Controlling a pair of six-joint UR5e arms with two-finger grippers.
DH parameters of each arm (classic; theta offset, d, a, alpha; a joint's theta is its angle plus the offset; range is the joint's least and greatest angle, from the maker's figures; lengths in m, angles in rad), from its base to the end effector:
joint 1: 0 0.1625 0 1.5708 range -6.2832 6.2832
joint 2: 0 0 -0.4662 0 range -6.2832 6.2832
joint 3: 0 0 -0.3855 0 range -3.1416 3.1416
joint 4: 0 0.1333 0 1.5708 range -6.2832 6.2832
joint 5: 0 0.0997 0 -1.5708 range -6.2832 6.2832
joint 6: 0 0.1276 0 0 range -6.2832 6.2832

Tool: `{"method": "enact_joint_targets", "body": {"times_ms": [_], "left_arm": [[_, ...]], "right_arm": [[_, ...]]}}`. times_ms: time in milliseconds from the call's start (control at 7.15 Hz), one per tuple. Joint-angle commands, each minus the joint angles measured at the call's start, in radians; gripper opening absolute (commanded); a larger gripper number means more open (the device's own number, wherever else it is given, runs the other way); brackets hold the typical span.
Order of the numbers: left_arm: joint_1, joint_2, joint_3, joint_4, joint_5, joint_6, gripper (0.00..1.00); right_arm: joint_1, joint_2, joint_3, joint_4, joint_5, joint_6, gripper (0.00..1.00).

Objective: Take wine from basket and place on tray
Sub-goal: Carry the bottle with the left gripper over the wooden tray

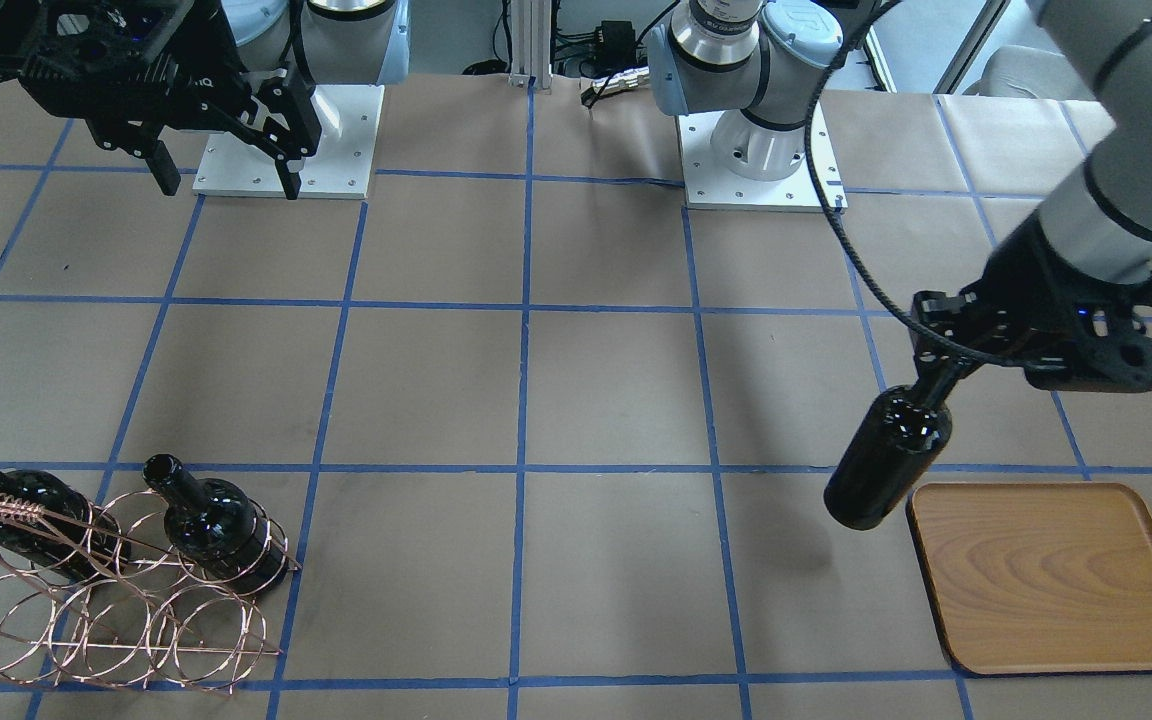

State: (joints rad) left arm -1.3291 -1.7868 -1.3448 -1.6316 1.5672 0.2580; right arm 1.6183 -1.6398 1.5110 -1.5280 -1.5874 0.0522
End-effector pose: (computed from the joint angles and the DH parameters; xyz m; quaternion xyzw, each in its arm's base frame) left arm 0.0086 -0.5937 0.4892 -0.0081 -0.9996 -0.0242 0.0080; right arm 0.1529 -0.4537 0.5586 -0.0027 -0.9990 0.0433 0.0061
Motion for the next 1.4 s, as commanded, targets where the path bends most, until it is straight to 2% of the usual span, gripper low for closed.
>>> {"method": "enact_joint_targets", "body": {"times_ms": [0, 420, 839, 1259], "left_arm": [[0.135, -0.077, 0.07, -0.002, 0.011, 0.145, 0.0], [0.232, -0.166, 0.151, 0.015, 0.014, 0.216, 0.0], [0.306, -0.224, 0.157, 0.045, 0.017, 0.285, 0.0], [0.307, -0.266, 0.174, 0.101, 0.048, 0.296, 0.0]], "right_arm": [[0.0, 0.0, 0.0, 0.0, -0.002, 0.0, 1.0], [0.0, 0.0, 0.0, 0.0, 0.001, 0.0, 1.0], [0.0, 0.0, 0.0, -0.001, 0.006, 0.003, 1.0], [0.0, 0.0, 0.0, -0.001, 0.006, 0.005, 1.0]]}}
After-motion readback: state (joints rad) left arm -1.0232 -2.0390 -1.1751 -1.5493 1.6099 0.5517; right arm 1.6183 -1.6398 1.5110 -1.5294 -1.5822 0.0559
